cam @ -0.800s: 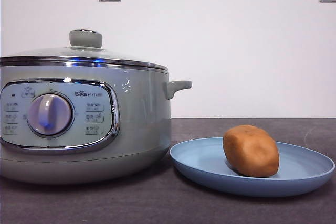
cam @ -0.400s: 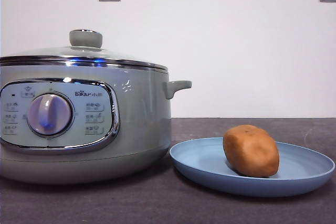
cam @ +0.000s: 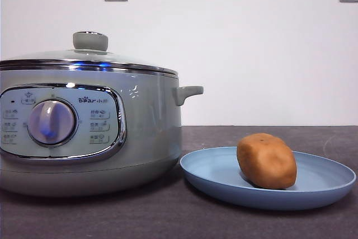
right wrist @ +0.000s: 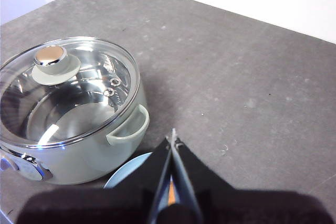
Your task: Take the potato out from the steamer,put the potato on the plate,close the lid
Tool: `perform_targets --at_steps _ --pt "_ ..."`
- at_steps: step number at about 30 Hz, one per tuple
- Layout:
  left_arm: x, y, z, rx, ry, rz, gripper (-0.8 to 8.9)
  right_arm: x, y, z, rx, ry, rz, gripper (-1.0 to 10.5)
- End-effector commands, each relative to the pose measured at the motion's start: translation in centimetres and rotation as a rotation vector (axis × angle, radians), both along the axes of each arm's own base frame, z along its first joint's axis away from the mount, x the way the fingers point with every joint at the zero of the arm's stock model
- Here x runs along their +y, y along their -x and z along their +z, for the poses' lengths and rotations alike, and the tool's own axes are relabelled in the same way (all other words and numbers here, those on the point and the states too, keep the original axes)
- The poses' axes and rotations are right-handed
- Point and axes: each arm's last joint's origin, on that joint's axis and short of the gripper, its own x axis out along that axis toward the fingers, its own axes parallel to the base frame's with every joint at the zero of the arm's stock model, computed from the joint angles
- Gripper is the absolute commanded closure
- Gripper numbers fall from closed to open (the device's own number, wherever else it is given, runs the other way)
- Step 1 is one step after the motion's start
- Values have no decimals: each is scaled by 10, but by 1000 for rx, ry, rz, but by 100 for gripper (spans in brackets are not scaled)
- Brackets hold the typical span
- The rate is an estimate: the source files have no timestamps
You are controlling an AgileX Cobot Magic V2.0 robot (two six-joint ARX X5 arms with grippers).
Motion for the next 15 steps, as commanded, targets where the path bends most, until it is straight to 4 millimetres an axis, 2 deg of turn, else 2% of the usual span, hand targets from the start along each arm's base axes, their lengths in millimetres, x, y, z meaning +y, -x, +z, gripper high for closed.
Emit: perform_targets --at_steps 1,11,15 --pt "0 -1 -4 9 4 0 817 0 0 1 -3 -10 -5 946" --pt "0 -1 -4 9 4 0 817 -1 2 -3 39 11 -7 946" --pt "0 -1 -4 9 4 0 817 -2 -3 -2 -1 52 -103 946"
